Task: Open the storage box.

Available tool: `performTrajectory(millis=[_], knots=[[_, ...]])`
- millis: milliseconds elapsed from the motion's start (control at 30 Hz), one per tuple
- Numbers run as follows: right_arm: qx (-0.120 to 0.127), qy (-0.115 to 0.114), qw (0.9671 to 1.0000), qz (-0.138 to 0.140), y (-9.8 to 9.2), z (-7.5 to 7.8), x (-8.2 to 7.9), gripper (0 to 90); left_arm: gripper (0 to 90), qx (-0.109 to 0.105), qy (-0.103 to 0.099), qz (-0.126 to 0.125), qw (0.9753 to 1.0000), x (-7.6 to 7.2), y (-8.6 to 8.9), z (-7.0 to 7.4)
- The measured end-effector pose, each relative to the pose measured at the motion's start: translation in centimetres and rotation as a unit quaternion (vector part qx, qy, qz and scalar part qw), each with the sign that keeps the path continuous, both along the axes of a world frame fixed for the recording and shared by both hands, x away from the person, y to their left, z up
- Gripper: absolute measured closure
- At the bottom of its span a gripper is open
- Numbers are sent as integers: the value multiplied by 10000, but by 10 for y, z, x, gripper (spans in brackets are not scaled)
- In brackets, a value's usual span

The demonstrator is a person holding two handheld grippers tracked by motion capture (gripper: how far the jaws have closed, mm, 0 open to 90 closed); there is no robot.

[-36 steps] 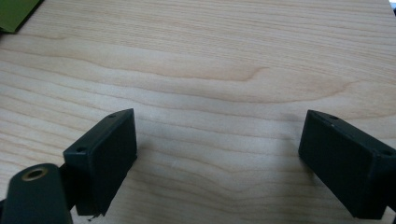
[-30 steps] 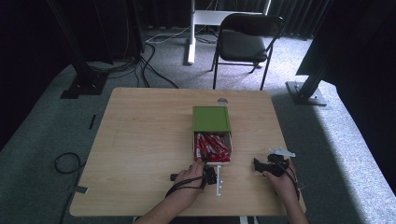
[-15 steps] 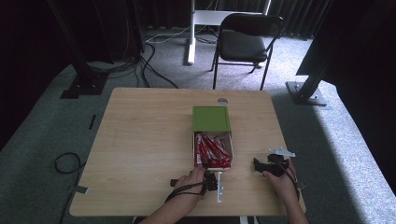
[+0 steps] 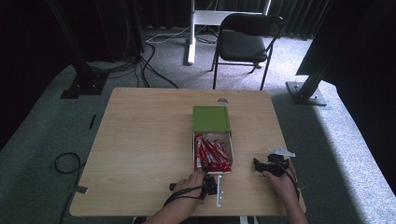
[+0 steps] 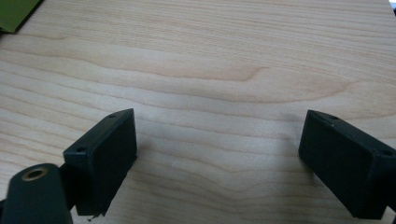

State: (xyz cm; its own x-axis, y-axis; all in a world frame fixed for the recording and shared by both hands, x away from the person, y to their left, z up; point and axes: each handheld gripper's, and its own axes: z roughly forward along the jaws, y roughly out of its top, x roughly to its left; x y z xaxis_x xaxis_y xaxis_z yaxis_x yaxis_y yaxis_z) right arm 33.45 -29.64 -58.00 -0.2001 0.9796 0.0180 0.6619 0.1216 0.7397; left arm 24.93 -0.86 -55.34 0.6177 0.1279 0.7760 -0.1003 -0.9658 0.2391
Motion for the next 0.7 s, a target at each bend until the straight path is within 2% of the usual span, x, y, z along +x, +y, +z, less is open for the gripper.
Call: performTrajectory(millis=[33, 200, 233, 467, 667, 700], knots=[[0, 0, 10000, 0, 0, 0, 0, 108, 718, -69, 7, -8, 10000, 0, 0, 0], [-1, -1, 10000, 0, 0, 0, 0, 108, 718, -60, 76, -16, 10000, -3, 1, 1], [-3, -2, 10000, 2, 0, 0, 0, 108, 718, 0, 83, -15, 10000, -4, 1, 2], [1, -1, 10000, 1, 0, 0, 0, 108, 718, 56, 118, -45, 9999, -8, 2, 3], [-2, -2, 10000, 3, 0, 0, 0, 108, 716, 26, 155, -55, 9999, -11, 2, 4], [-2, -1, 10000, 2, 0, 0, 0, 108, 716, -32, 185, -40, 9998, -11, 2, 4]])
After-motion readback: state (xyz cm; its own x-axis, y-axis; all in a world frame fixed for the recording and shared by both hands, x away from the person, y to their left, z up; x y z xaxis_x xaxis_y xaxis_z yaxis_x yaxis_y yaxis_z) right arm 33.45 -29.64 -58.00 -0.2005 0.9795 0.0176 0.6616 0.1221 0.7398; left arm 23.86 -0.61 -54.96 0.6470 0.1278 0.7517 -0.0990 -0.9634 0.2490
